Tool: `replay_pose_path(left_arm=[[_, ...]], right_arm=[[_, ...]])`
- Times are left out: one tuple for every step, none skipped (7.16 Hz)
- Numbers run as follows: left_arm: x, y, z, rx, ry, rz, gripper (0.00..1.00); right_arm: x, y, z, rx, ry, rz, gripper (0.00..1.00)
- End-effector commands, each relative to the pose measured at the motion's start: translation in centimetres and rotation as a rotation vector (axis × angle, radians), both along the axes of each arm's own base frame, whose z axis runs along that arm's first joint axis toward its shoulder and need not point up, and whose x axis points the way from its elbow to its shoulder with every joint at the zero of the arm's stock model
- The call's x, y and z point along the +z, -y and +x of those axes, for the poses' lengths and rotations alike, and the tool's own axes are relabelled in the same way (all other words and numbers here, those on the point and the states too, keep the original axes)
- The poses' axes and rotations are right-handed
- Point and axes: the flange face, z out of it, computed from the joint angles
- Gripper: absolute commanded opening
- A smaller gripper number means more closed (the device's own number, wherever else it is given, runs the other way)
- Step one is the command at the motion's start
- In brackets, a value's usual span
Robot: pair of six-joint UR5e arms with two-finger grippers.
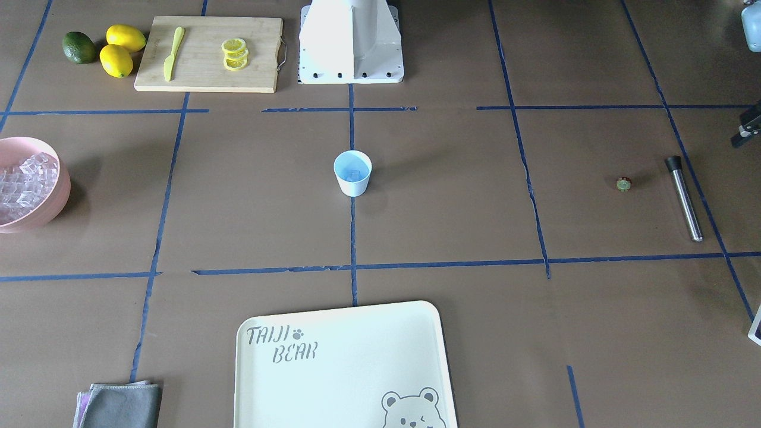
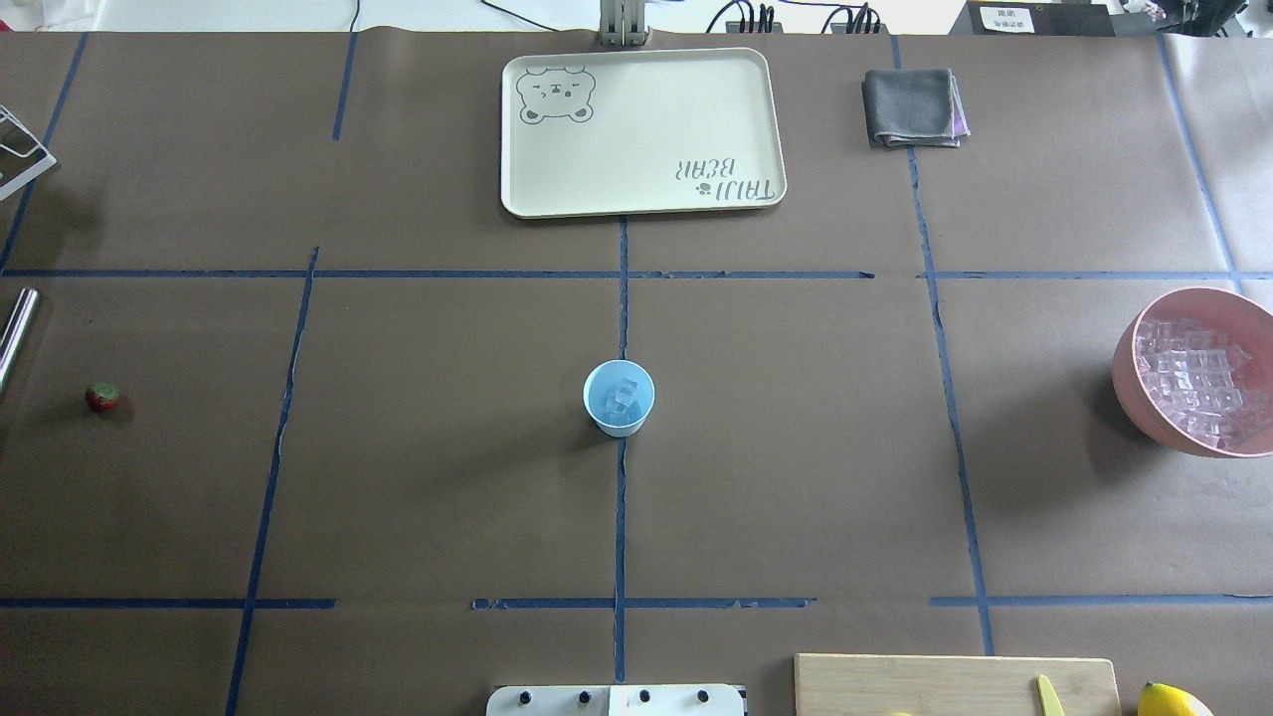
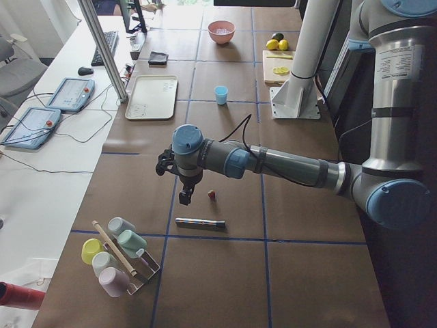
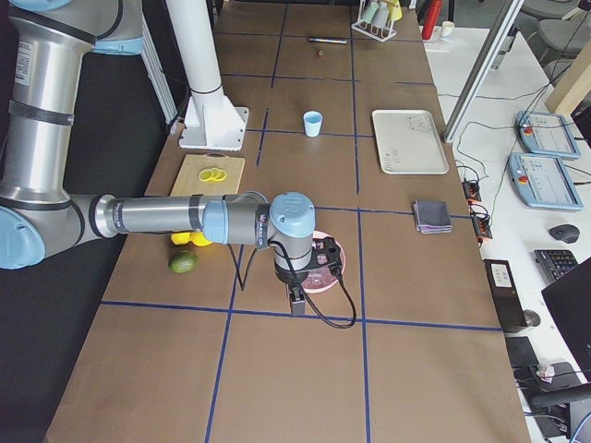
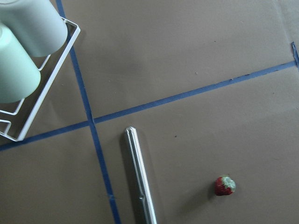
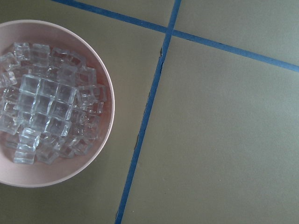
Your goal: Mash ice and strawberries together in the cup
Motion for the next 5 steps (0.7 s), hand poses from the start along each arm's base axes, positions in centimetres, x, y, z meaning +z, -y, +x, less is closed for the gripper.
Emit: replay_pose_path(left_arm=[[0.3, -0.8, 7.7, 0.010, -0.001, -0.075, 1.00], [0.6, -1.2, 10.3, -0.008, 0.024, -0.071, 1.00], [3.0, -1.3, 12.1, -0.001, 0.036, -0.056, 1.00], [6.2, -1.3, 12.7, 0.006, 0.017, -0.019, 1.00], [7.5, -1.2, 13.4, -0.017, -0.011, -0.010, 1.00]], right_arm=[[-0.1, 0.1, 0.0, 0.002, 0.006, 0.001, 0.99], [-0.1, 0.1, 0.0, 0.001, 0.006, 0.002, 0.99], [-0.1, 0.1, 0.0, 0.002, 0.008, 0.001, 0.99], [-0.1, 0.1, 0.0, 0.002, 0.013, 0.001, 0.99], [-0.1, 0.1, -0.1, 0.001, 0.014, 0.001, 0.99]])
